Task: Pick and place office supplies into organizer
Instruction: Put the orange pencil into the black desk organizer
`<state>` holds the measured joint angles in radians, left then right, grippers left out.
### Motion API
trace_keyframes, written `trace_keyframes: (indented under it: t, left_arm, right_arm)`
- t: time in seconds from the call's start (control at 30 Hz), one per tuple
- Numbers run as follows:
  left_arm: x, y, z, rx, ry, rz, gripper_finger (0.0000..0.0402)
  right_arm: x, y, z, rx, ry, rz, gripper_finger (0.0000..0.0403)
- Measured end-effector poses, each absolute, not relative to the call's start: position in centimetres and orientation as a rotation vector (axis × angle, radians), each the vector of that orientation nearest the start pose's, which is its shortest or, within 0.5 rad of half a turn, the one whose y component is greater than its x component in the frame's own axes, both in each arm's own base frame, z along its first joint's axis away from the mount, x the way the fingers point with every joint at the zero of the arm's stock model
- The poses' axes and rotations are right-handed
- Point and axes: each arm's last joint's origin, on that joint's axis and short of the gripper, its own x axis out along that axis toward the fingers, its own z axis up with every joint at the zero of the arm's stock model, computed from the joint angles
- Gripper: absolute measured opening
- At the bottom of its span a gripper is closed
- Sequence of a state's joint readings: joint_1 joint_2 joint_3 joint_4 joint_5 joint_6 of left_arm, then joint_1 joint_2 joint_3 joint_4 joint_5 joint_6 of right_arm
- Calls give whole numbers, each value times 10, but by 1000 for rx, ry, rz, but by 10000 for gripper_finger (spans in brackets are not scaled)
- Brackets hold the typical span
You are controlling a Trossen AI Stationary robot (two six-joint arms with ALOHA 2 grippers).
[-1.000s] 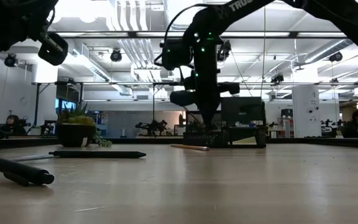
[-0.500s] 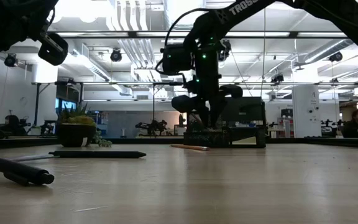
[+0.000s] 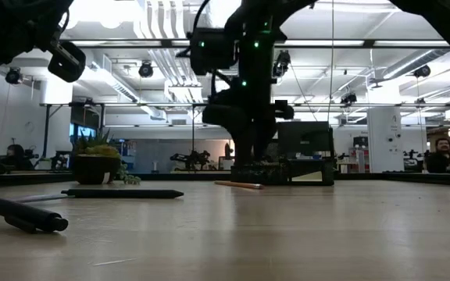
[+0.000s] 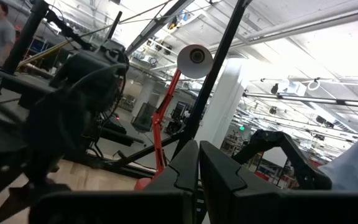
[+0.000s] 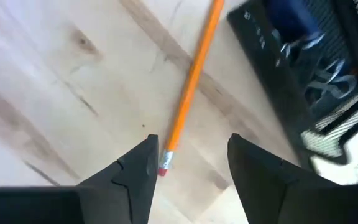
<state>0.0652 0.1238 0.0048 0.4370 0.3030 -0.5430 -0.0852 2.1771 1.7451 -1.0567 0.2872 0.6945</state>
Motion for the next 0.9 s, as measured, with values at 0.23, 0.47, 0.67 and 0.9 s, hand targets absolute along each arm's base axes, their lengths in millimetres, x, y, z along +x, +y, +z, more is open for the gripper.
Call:
trace_keyframes:
  t: [0.23, 0.47, 0.67, 0.9]
  left_arm:
    - [99, -2, 196, -478, -240, -314, 0]
    - [99, -2, 196, -478, -241, -314, 0]
    - [99, -2, 196, -478, -241, -314, 0]
    - [99, -2, 196, -478, -241, -314, 0]
  right_arm:
    - [426, -49, 170, 536, 1285, -850, 161]
    - [427, -45, 170, 610, 1246, -887, 156]
    - [427, -26, 170, 583, 1293, -819, 155]
    - [427, -37, 170, 684, 1349, -734, 142]
